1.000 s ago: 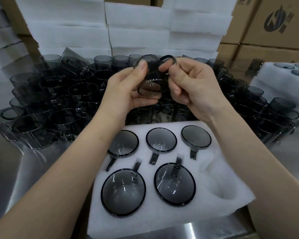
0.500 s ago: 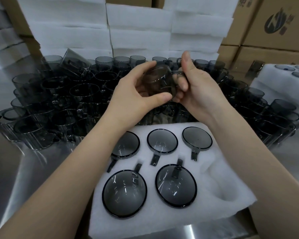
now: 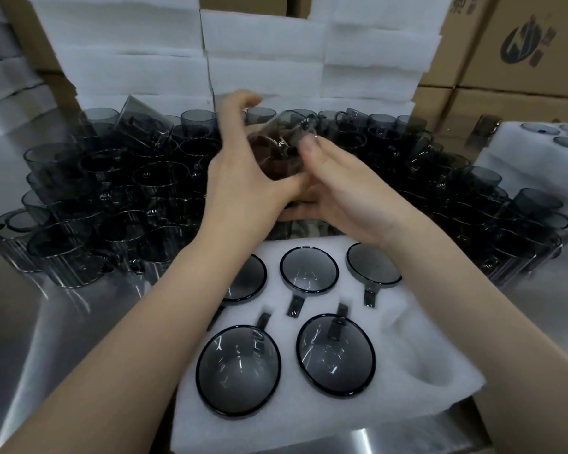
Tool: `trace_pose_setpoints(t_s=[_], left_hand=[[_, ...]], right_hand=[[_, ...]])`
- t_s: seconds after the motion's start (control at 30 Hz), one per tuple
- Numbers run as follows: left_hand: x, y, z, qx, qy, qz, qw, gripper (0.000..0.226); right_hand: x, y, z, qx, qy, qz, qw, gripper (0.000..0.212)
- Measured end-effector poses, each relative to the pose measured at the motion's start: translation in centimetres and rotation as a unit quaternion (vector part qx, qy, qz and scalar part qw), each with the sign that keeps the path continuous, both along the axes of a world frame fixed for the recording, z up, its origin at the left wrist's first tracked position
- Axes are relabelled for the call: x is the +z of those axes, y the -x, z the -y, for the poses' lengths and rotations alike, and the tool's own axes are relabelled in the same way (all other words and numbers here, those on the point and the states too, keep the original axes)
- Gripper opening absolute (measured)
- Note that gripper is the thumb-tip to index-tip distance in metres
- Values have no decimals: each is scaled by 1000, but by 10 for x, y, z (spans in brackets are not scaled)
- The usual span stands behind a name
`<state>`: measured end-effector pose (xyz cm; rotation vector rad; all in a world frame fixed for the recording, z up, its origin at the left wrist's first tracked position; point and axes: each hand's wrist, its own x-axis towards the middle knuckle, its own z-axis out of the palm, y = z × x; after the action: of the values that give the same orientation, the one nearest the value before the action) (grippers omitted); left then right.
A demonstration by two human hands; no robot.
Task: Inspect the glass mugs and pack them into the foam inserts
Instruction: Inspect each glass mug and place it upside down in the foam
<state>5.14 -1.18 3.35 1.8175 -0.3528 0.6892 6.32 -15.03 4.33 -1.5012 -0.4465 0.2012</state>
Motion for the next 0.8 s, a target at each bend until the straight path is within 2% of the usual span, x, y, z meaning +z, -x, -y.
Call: trace_pose_setpoints(t_s=[0.07,0.1,0.2,0.33,0.43,0.5,0.63,0.8], left_hand=[[-1,2,2,-25,-81,0,996,84],[-2,3,4,-40,-103,-4,994,88],[-1,5,5,-52,-89,-3,995,82],[1,4,3,-26,-54,18,998,73],[1,3,3,-4,-94,45,995,76],[0,3,4,10,-118,62,991,64],[0,3,5,24,-106,73,991,50],[0,5,3,5,-99,85,992,51]], right_hand=[[2,0,1,-19,-59,0,998,54],[3,-1,3,-30,-84,6,996,50],[3,-3,6,-62,-114,7,992,42],[4,-5,6,-110,-85,45,989,38],[3,-4,5,-97,-43,119,987,22],[2,-3,3,-103,-32,141,984,23],[3,-5,0,-136,-56,113,983,35],[7,-4,5,-78,-153,52,984,34]])
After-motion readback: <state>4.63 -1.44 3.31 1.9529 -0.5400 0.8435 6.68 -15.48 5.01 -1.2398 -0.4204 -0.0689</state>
